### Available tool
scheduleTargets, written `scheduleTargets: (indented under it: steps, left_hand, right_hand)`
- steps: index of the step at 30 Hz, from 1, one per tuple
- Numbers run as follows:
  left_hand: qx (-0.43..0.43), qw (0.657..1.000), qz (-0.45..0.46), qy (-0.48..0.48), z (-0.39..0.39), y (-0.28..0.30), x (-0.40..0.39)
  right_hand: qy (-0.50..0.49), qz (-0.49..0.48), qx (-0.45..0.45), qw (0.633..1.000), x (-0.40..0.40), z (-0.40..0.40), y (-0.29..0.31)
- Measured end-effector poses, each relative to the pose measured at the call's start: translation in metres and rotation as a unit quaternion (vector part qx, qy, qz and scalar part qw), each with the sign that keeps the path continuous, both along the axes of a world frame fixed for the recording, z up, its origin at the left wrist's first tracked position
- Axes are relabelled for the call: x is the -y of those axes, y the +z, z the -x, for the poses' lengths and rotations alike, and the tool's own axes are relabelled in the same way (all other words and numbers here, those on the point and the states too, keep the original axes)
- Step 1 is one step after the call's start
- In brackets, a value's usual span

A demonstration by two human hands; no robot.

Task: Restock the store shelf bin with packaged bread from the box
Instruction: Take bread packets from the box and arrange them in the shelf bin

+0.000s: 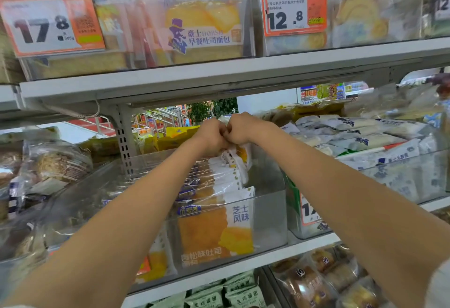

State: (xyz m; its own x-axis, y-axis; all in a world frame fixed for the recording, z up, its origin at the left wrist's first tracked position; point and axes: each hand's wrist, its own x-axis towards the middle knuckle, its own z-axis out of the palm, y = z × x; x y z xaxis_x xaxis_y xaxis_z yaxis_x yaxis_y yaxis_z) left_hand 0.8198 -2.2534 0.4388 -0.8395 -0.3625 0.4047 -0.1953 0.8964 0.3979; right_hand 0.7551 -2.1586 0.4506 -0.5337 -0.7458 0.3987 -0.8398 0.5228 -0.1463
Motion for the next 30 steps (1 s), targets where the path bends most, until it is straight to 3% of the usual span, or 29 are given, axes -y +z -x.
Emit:
scheduleTargets:
  steps: [3,8,12,15,18,20,23,27,30]
  left_hand:
    - [0.028,0.993,-0.099,-0.066,-0.010,0.000,0.012]
    - [0.088,0.981,-0.121,-0.120,-0.013,0.000,-0.002]
    - [0.137,0.961,-0.191,-0.147,-0.020,0.003,0.001]
    - [0.123,0.952,-0.233,-0.159,-0.027,0.004,0.008]
    - [0.042,0.954,-0.271,-0.125,-0.028,0.005,0.017]
    - [0.015,0.983,-0.171,-0.064,-0.021,0.003,0.025]
    - [0.078,0.996,0.031,-0.018,-0.005,-0.004,0.025]
    - [0.168,0.980,0.104,0.004,0.013,-0.012,0.010]
    - [0.222,0.969,0.109,-0.007,0.020,-0.013,0.004]
  right_hand:
    - [0.001,-0.033,0.016,0.999,0.001,0.005,-0.003]
    - [-0.001,-0.053,0.004,0.999,0.000,0.010,-0.019]
    - [0.013,-0.070,0.012,0.997,-0.005,0.008,-0.022]
    - [0.030,-0.045,0.053,0.997,-0.013,0.003,-0.020]
    - [0.062,0.054,0.050,0.995,-0.025,-0.007,-0.016]
    - [0.065,0.054,-0.034,0.996,-0.039,-0.020,-0.011]
    - [0.072,-0.056,-0.080,0.993,-0.058,-0.046,-0.008]
    - [0.023,-0.159,-0.052,0.986,-0.051,-0.057,-0.016]
    - [-0.045,-0.183,0.017,0.982,-0.045,-0.056,-0.023]
